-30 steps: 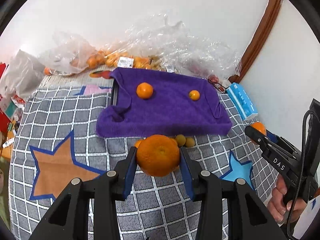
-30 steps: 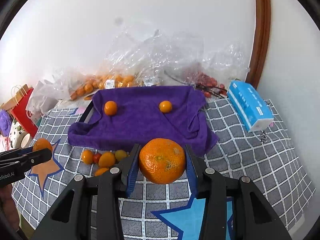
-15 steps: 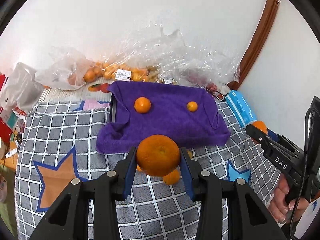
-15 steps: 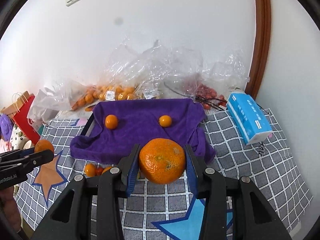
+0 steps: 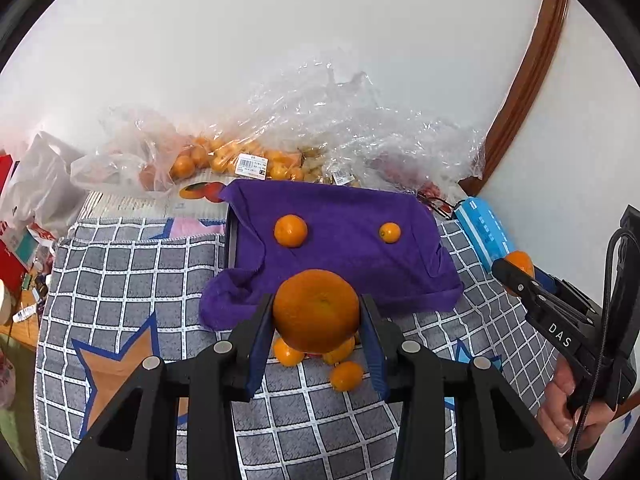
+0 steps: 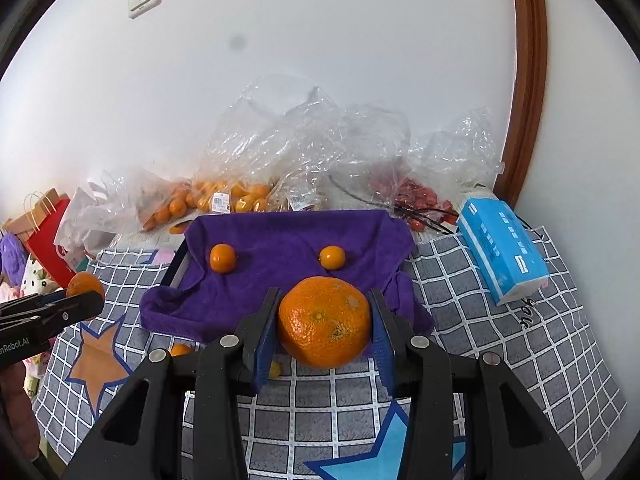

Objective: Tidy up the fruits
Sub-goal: 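Lift and carry both held large oranges toward the purple towel, then lower the left tool's orange onto the towel while the right tool lowers its orange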

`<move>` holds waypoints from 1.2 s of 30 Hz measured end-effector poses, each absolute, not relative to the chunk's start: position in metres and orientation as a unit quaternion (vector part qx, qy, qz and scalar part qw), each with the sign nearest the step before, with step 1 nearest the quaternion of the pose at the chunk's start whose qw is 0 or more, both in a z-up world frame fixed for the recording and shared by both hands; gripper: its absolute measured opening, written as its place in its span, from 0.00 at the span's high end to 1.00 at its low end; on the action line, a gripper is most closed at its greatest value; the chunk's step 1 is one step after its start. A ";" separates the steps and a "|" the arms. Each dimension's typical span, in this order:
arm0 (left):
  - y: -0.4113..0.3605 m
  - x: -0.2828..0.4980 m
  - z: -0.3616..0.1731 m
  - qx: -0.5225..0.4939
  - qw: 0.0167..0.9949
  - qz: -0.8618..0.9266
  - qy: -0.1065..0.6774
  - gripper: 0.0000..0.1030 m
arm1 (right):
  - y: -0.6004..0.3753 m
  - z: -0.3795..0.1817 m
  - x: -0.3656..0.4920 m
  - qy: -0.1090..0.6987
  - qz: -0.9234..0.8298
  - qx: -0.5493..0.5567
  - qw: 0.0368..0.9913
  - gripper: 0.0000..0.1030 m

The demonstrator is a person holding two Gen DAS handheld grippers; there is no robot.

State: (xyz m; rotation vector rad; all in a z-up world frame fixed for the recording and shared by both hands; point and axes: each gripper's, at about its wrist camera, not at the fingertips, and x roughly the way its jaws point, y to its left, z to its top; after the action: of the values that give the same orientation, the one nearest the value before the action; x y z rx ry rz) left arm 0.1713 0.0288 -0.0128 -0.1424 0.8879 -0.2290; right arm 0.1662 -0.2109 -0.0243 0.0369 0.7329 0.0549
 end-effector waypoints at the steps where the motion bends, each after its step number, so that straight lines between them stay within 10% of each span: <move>1: 0.029 0.173 -0.012 -0.069 0.894 -0.110 0.428 0.62 | -0.211 -0.024 0.168 0.359 0.027 0.018 0.933 0.59; 36: 0.026 0.242 -0.026 -0.063 0.885 -0.110 0.448 0.62 | -0.217 -0.040 0.231 0.373 0.017 0.013 0.928 0.59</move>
State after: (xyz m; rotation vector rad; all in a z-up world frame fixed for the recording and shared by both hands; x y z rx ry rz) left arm 0.2424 0.0259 -0.0256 -0.1313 0.9317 -0.2295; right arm 0.2311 -0.2171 -0.0395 0.0261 0.7638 0.0341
